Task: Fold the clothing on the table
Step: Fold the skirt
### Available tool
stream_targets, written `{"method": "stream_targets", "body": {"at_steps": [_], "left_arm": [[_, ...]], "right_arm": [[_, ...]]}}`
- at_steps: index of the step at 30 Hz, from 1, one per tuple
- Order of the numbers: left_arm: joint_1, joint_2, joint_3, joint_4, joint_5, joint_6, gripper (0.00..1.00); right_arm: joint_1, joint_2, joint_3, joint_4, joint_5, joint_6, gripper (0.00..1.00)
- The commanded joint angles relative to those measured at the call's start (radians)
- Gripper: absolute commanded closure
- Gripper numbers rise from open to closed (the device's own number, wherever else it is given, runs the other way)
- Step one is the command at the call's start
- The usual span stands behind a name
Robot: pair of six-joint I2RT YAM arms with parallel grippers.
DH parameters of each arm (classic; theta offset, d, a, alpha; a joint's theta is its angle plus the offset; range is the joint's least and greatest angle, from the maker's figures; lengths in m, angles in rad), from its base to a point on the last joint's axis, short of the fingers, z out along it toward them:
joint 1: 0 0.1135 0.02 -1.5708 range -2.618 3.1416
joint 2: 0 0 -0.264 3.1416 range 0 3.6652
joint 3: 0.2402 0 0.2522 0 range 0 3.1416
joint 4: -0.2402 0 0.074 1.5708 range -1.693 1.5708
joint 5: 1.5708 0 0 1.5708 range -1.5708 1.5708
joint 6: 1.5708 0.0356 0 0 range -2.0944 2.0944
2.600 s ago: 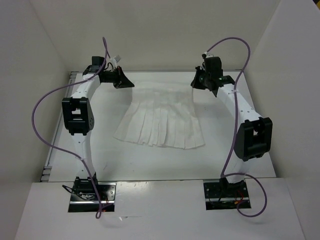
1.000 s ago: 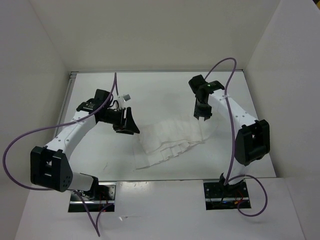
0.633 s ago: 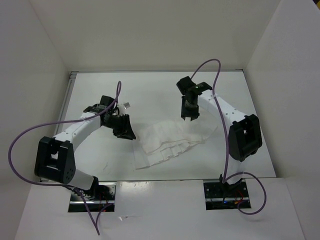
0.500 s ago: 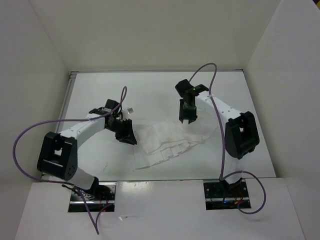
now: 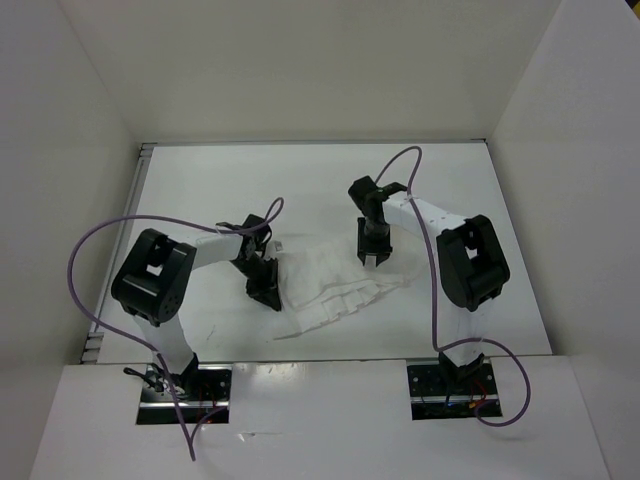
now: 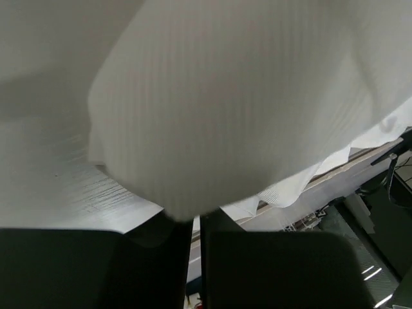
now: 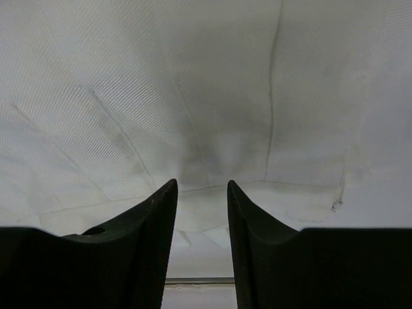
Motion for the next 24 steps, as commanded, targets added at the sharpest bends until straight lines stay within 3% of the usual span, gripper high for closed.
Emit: {"method": "stream_targets", "body": {"at_steps": [1,9,15,20,24], "left_arm": [[-0.010,0.070,0.049,0.048,-0.237,-0.028,0.87],[0.097,0.175,0.239,0.025,-0.304,-0.037,0.87],[0.159,0.269,0.422,-0.015,-0.345,0.005,0.87],[0.199,0.269,0.454,-0.015,-0.345,0.014,0.87],[0.223,0.236,0.413,-0.004,-0.345,0.014,0.87]], "right_arm": [[0.006,-0.013,-0.001,0.025,0.013,0.016,0.57],[0.006,-0.082,-0.022,0.025,0.108,0.016,0.57],[-0.007,-0.091,-0.013,0.025,0.206,0.029,0.50],[-0.081,-0.126,-0.032,0.025,0.240,0.062,0.44],[-0.158,-0.149,-0.117,0.060,0.159,0.062,0.42]]}}
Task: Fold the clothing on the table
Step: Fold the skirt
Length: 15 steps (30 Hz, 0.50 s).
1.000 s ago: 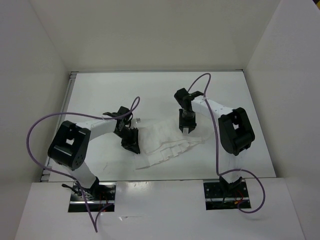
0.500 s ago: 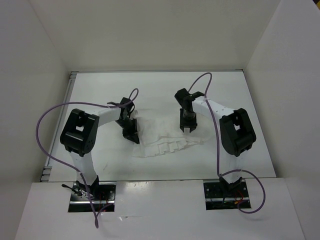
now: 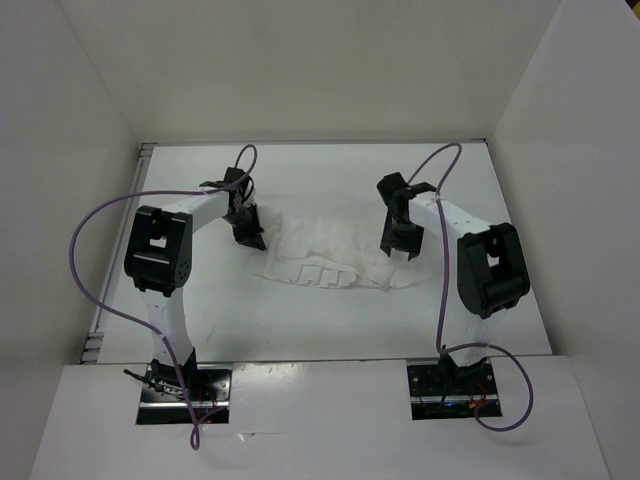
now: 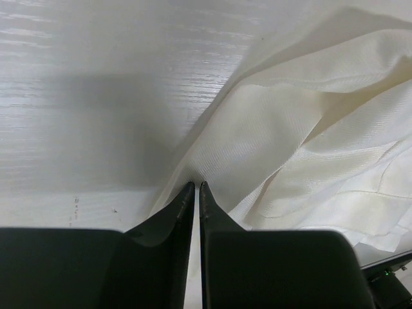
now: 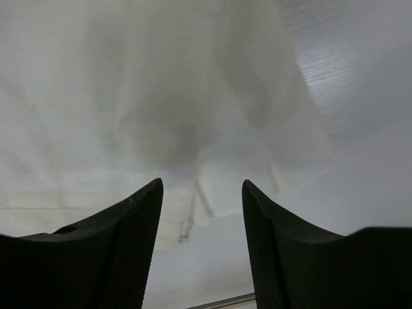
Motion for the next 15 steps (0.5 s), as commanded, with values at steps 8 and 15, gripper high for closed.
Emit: {"method": "stream_targets", "body": {"at_steps": [8,15], "left_arm": [[0.048,-0.022,-0.054,0.017,-0.066,0.037,0.87],[0.048,-0.022,-0.063,0.026,-0.057,0.046,0.87]], "right_arm": [[-0.046,-0.024,-0.103,0.151,-0.179,0.030,0.41],[-0.046,-0.005,-0.126,0.180,-0.229,0.049,0.46]]}}
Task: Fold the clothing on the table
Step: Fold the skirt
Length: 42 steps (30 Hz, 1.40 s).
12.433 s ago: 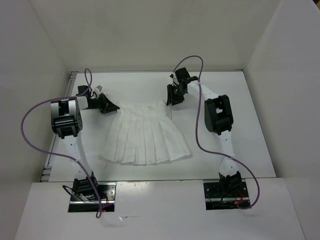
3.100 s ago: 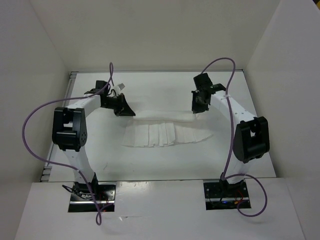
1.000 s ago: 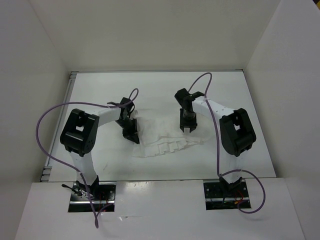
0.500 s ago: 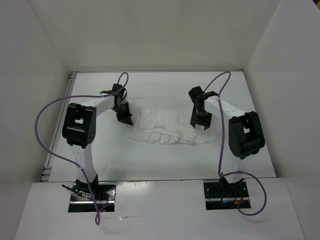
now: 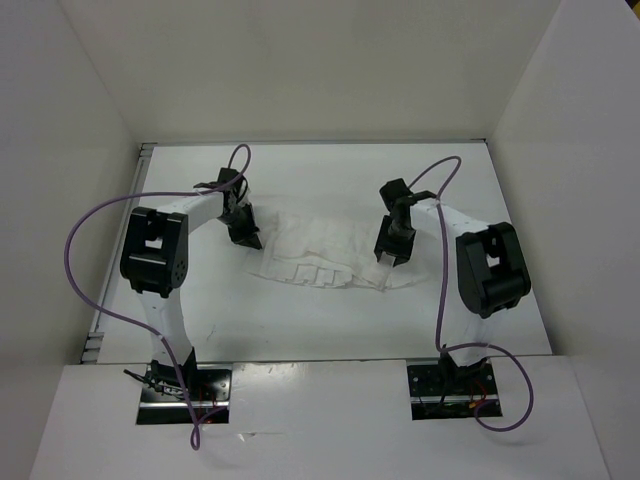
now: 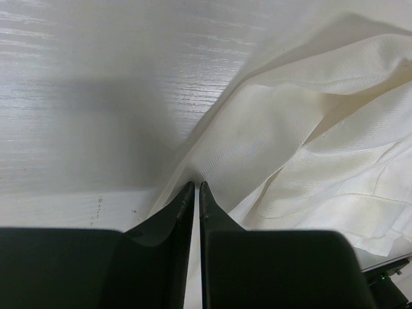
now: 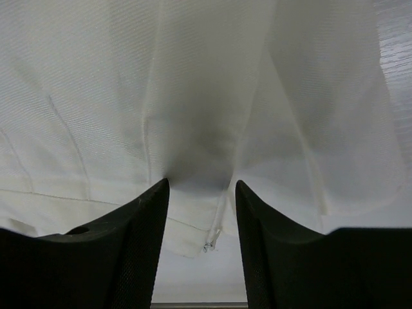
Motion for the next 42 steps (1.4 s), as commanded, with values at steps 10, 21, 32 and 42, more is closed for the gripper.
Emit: {"method": "stream_targets", "body": {"at_steps": [10,21,32,42], "left_arm": [[0.020,0.007,-0.040,-0.004,-0.053,0.054,0.87],[0.029,0.016,-0.040,-0.004,-0.053,0.064,0.87],[0.038,0.026,-0.040,-0.004,-0.053,0.064,0.87],[0.029,-0.152,0.019,-0.014,0.025,0.064,0.67]], "right_arm": [[0.008,-0.004,-0.034,-0.005,-0.007,0.028,0.99],[-0.031,-0.149,0.094,-0.184,0.170,0.020,1.00],[-0.041,-0.060,0.094,-0.227,0.256,0.006,1.00],[-0.008,-0.169,0.320,-0.366,0.354,0.048,0.46]]}}
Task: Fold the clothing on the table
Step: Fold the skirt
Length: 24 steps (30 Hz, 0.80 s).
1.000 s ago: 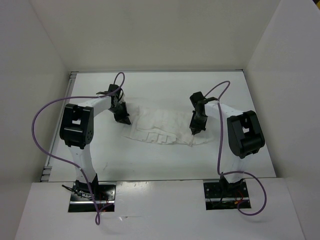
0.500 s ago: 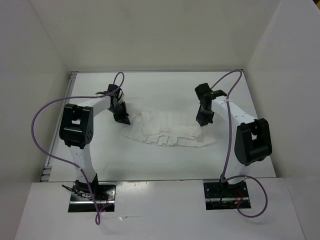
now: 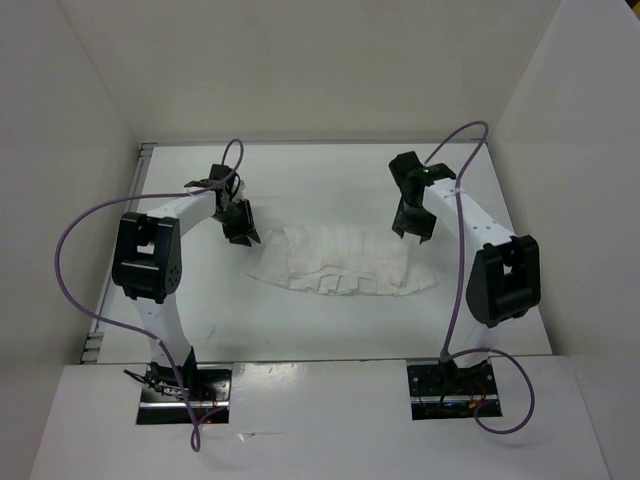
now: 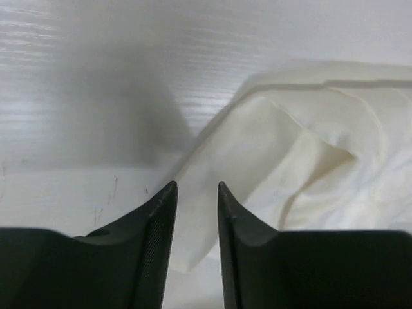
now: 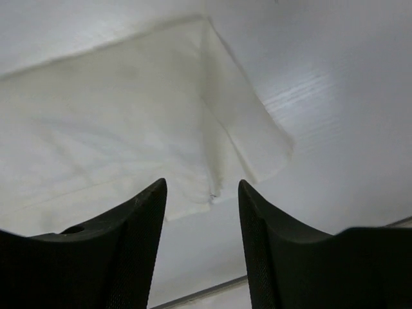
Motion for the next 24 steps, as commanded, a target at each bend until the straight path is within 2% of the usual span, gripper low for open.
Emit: {"method": "stream_targets", "body": {"at_steps": [1,2,5,9,10,14,19,24], "left_arm": [[-0.006,-0.163,0.053,-0.013,0.012,0.029,0.59],[-0.006,-0.183,0.070,-0.025,0.028,0.029,0.49],[-0.037,-0.225,0.102,0.013,0.135,0.029,0.46],[-0.072,-0.217,0.087,0.139,0.353,0.000,0.46],[-0.072,-0.200,0.087,0.160,0.447,-0.017,0.48],[-0.130,-0.102,0.087,0.324,0.641,-0.098,0.54],[-0.166,0.039,0.142,0.346,0.619,-0.120,0.61],[-0.166,0.151,0.102,0.334,0.484,-0.152,0.70]], "right_arm": [[0.012,-0.118,0.167,-0.067,0.066,0.010,0.46],[0.012,-0.118,0.167,-0.067,0.026,0.010,0.44],[0.043,-0.107,0.110,0.045,-0.078,-0.001,0.44],[0.043,-0.061,-0.003,0.241,-0.185,-0.001,0.46],[0.043,-0.046,-0.017,0.292,-0.186,-0.013,0.46],[0.020,0.068,0.018,0.297,-0.175,-0.033,0.47],[-0.015,0.106,0.049,0.306,-0.178,-0.053,0.47],[-0.035,0.138,0.049,0.306,-0.230,-0.065,0.47]]}}
